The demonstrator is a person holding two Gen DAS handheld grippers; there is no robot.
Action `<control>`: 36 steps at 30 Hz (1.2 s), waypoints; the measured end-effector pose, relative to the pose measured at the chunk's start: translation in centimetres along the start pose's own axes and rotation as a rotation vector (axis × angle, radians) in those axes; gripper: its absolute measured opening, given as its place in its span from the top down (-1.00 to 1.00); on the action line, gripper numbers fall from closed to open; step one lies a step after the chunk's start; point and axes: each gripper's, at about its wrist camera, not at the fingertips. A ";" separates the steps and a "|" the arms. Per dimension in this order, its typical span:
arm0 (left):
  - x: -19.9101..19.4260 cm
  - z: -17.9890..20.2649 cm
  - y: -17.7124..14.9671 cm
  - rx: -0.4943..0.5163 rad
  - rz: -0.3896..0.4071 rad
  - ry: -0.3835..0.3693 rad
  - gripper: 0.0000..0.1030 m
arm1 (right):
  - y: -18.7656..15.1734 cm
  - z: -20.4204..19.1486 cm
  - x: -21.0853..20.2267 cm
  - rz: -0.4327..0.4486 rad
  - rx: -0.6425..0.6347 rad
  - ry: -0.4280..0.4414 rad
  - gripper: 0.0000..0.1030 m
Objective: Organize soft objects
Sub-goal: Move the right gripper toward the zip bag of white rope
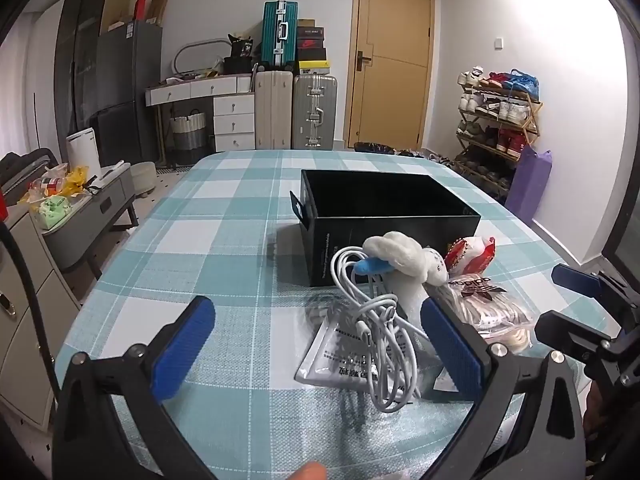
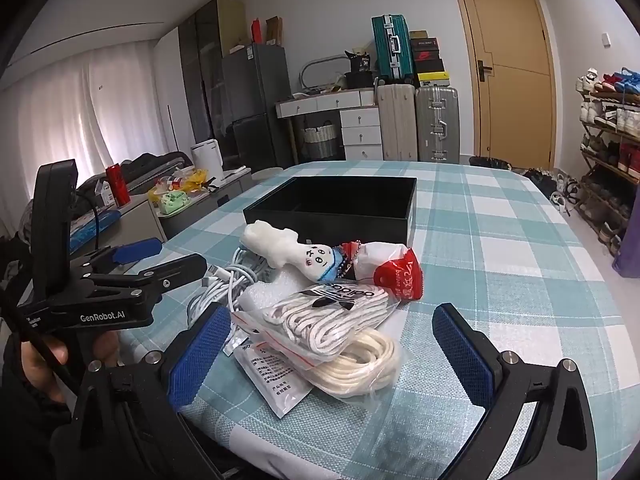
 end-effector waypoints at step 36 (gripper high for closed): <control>0.5 0.1 -0.3 0.042 -0.030 -0.041 -1.00 | -0.6 0.0 1.8 -0.100 -0.001 -0.012 -0.99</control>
Point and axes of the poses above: each gripper's, at about its wrist camera, not at the fingertips, and x roughly the way its jaws point, z to its right, y to its top, and after that the axes turned 14 degrees about -x, right-handed
